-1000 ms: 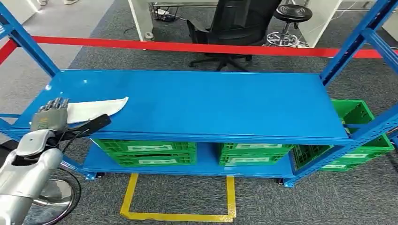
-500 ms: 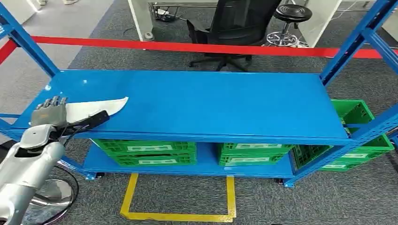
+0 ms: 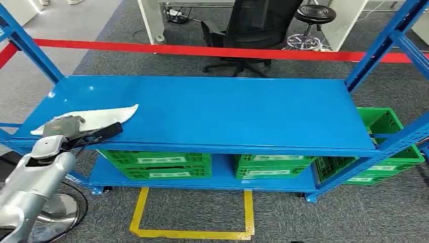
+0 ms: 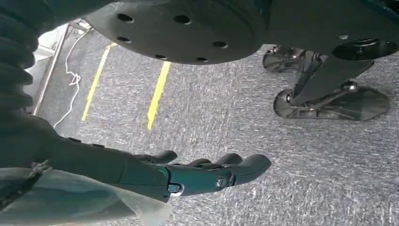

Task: Take the parts from the cabinet and place them on the table.

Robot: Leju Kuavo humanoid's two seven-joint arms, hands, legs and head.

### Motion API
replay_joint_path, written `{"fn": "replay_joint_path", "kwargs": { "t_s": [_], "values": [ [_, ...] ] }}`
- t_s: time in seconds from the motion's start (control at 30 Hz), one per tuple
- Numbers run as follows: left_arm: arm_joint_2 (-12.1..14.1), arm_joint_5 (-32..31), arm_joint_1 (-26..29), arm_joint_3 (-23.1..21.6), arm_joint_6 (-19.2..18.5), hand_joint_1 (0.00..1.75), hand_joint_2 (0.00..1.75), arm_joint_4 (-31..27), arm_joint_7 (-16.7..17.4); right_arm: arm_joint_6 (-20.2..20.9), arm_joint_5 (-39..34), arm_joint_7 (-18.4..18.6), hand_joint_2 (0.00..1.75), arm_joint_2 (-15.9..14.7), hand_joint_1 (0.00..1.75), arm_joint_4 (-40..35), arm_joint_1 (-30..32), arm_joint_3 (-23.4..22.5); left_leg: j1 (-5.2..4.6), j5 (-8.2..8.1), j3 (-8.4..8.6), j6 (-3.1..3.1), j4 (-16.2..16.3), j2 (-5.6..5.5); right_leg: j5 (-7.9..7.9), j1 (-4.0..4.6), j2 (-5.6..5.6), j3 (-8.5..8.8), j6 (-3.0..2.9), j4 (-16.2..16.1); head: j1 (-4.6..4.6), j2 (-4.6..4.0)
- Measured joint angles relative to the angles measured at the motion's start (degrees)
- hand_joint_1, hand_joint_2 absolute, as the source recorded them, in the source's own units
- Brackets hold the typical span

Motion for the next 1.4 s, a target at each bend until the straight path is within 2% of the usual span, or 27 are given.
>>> {"fn": "replay_joint_path", "kwargs": {
  "t_s": [0.27, 0.5, 0.73, 0.83, 0.93, 1.0, 1.13, 1.23, 1.27, 1.3, 1.33, 1.37, 1.4],
  "values": [
    [-0.48, 1.81, 0.15, -0.26, 1.14, 1.75, 1.75, 0.11, -5.24, -0.02, 0.04, 0.0, 1.75, -0.07, 0.0, 0.0, 0.0, 0.02, 0.0, 0.0, 0.0, 0.0, 0.0, 0.0, 0.0, -0.01, -0.01, 0.01, 0.0, 0.0, -0.02, 0.0],
    [-0.48, 2.45, 0.33, -0.87, 1.31, 1.75, 1.75, -0.13, -6.52, -0.02, 0.04, 0.0, 1.75, -0.15, 0.0, 0.0, 0.02, 0.05, 0.0, 0.0, 0.02, 0.0, 0.0, 0.0, 0.01, -0.01, 0.0, 0.02, 0.0, 0.0, 0.0, 0.0],
    [-0.22, 4.07, 2.97, -2.82, 2.47, 1.75, 1.75, -4.35, -8.48, -0.04, 0.02, 0.0, 1.75, -0.28, 0.0, 0.0, 0.06, 0.07, 0.01, 0.0, 0.02, 0.0, 0.0, 0.02, 0.01, -0.01, 0.02, 0.01, 0.0, 0.0, -0.02, 0.0],
    [-0.33, 6.25, 6.12, -3.74, 4.0, 1.75, 1.75, -9.82, -9.55, -0.04, -0.5, 0.0, 1.75, -0.42, 0.0, 0.0, 0.14, 0.09, 0.0, -0.01, 0.02, 0.0, 0.0, 0.05, 0.01, -0.02, 0.04, 0.01, 0.0, 0.0, -0.02, 0.0],
    [-0.96, 9.01, 10.64, -4.83, 4.77, 1.75, 1.75, -17.19, -11.85, -0.02, -1.47, 0.0, 1.75, -0.63, 0.0, 0.0, 0.4, 0.07, -0.01, -0.03, 0.01, 0.03, 0.0, 0.06, 0.0, -0.02, 0.05, 0.0, 0.0, -0.02, 0.0, 0.0],
    [-1.98, 10.36, 14.18, -6.29, 5.64, 1.75, 1.75, -23.46, -12.07, 0.11, -2.19, 0.0, 1.75, -0.94, 0.0, 0.0, 0.56, -0.04, -0.12, -0.09, 0.0, 0.1, 0.08, 0.06, 0.03, -0.1, 0.06, 0.01, 0.04, -0.1, -0.02, 0.0],
    [-3.94, 10.99, 21.62, -9.45, 10.74, 1.75, 1.75, -34.26, -12.27, 0.2, -3.91, 0.0, 1.75, -1.11, 0.0, 0.02, 1.09, -0.39, -0.33, -0.25, -0.04, 0.36, 0.25, 0.09, 0.16, -0.43, 0.17, 0.01, 0.29, -0.22, -0.04, 0.0],
    [-5.0, 10.21, 26.52, -11.43, 14.92, 1.75, 1.75, -41.95, -12.55, -0.11, -4.98, 0.52, 1.75, -1.22, 0.0, 0.04, 1.72, -0.7, -0.63, -0.32, -0.12, 0.63, 0.42, 0.1, 0.31, -0.73, 0.16, 0.02, 0.7, -0.32, -0.04, 0.0],
    [-5.31, 10.27, 28.05, -11.78, 16.3, 1.75, 1.75, -44.27, -12.88, -0.24, -5.55, 0.9, 1.75, -1.25, 0.0, 0.07, 1.91, -1.02, -0.7, 0.03, -0.17, 1.0, 0.53, 0.1, 0.79, -0.86, 0.2, 0.09, 1.18, -0.56, -0.04, 0.0],
    [-5.7, 10.4, 29.17, -12.09, 17.32, 1.75, 1.75, -46.0, -13.18, -0.28, -6.12, 1.03, 1.75, -1.29, 0.0, 0.09, 2.02, -1.38, -0.52, 0.66, -0.12, 1.51, -0.35, 0.16, 1.01, -0.64, 0.3, 0.27, 1.53, -0.77, -0.09, 0.0],
    [-6.25, 10.58, 30.3, -12.35, 18.36, 1.75, 1.75, -47.83, -13.47, -0.35, -6.62, 1.22, 1.75, -1.49, 0.0, 0.24, 2.03, -1.84, -0.08, 1.37, 0.27, 1.88, -1.22, 0.74, -0.04, -0.58, 0.08, -0.44, 1.55, -0.36, -0.02, 0.0],
    [-6.53, 10.62, 31.12, -12.55, 19.36, 1.75, 1.75, -49.41, -13.81, -0.42, -6.99, 1.22, 1.75, -1.57, 0.0, 0.3, 2.04, -2.14, 0.01, 1.7, 0.18, 2.34, -1.59, 0.71, -1.7, -0.43, -0.05, -1.28, 1.58, 1.47, 0.28, 0.0],
    [-6.75, 10.64, 31.99, -12.59, 20.25, 1.75, 1.75, -50.57, -14.14, -0.52, -7.45, 1.22, 1.75, -1.62, 0.0, 0.35, 2.03, -2.4, 0.02, 1.8, -0.07, 2.45, -1.58, 0.75, -3.84, -0.45, -0.04, -2.88, 1.56, 5.29, 0.37, 0.0]
  ]
}}
